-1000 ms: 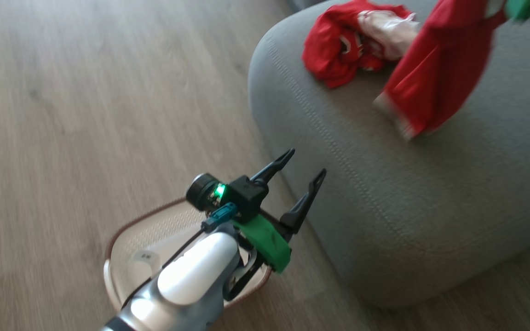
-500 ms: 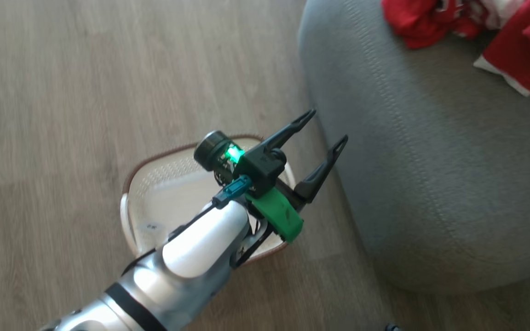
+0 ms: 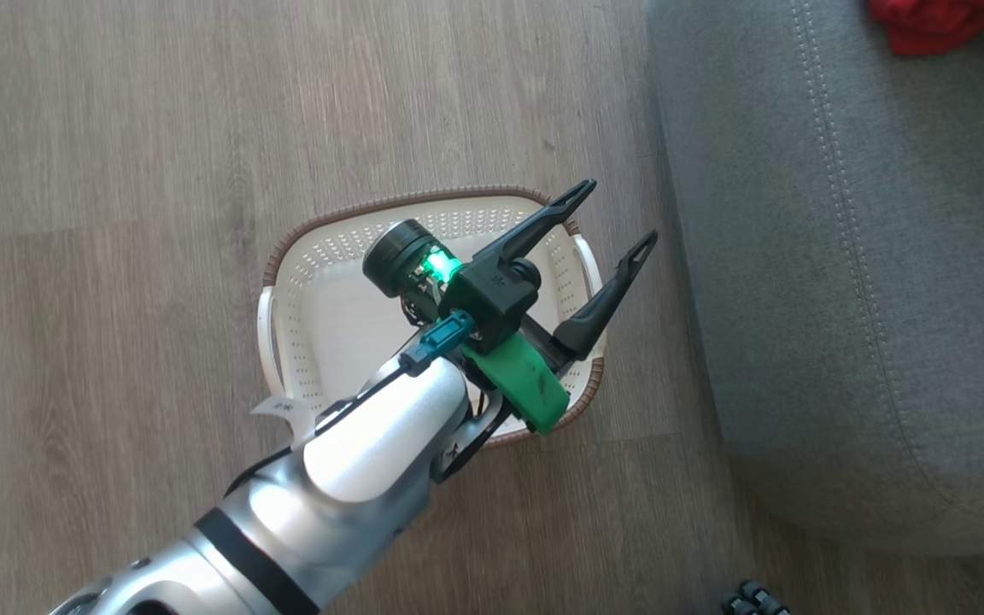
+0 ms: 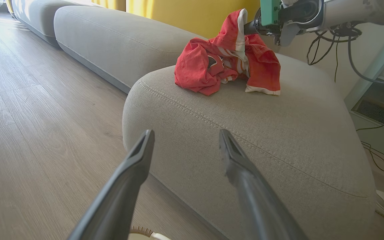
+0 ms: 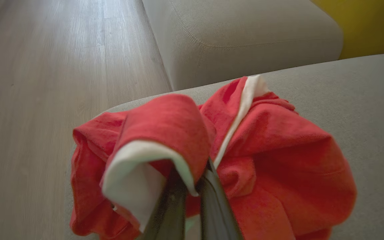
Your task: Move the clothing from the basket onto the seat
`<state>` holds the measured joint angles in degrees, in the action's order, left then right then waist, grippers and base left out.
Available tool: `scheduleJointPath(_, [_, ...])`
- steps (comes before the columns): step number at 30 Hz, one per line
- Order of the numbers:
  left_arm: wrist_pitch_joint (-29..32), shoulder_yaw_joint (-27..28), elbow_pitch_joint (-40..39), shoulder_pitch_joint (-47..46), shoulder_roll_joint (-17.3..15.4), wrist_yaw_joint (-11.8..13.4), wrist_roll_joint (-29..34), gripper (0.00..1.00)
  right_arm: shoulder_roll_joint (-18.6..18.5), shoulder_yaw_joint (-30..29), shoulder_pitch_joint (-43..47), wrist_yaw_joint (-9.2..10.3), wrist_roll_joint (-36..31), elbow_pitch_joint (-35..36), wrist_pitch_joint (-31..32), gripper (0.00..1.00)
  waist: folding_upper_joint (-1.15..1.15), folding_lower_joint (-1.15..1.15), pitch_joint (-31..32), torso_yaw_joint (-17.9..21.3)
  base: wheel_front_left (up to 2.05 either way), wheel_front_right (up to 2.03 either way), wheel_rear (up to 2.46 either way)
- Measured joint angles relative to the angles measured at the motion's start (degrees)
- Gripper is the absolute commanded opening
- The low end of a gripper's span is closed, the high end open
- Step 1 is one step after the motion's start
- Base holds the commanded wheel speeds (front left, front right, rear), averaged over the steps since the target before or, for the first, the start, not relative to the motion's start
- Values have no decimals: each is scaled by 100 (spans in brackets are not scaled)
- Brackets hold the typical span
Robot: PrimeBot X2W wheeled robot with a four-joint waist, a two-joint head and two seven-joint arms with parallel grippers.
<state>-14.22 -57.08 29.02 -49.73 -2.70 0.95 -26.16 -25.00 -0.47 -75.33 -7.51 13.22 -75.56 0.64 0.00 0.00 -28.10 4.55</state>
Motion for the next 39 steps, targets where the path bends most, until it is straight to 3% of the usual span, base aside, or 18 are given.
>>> scheduleJointPath(9, [0, 1, 24, -19, -23, 40, -2, 100, 162, -232, 127, 0, -218, 1, 434, 0, 0, 0, 33, 82, 0, 0, 0])
scheduleJointPath(11, [0, 2, 30, -19, -27, 40, -3, 100, 160, -266, 169, 0, -224, 1, 448, 78, 0, 0, 77, 116, 0, 0, 0])
scheduleJointPath(12, [0, 2, 33, -19, -31, 41, -5, 100, 164, -266, 189, 0, -229, 1, 448, 100, 0, 0, 98, 137, 0, 0, 0])
scheduleJointPath(19, [0, 4, 87, -17, -86, 71, -37, 100, 263, -209, 231, 0, -264, 1, 498, 100, 0, 0, 241, 306, 0, 0, 0])
scheduleJointPath(26, [0, 18, 114, 39, -153, 111, -165, 100, 493, 213, 614, 0, -27, 158, 499, 100, 0, 0, 471, 512, 0, 0, 0])
scheduleJointPath(39, [-5, 353, 104, 626, -386, 319, -522, 100, 424, 1392, 1457, 0, 1016, 1257, 641, 100, 0, 0, 1175, 761, 0, 0, 0])
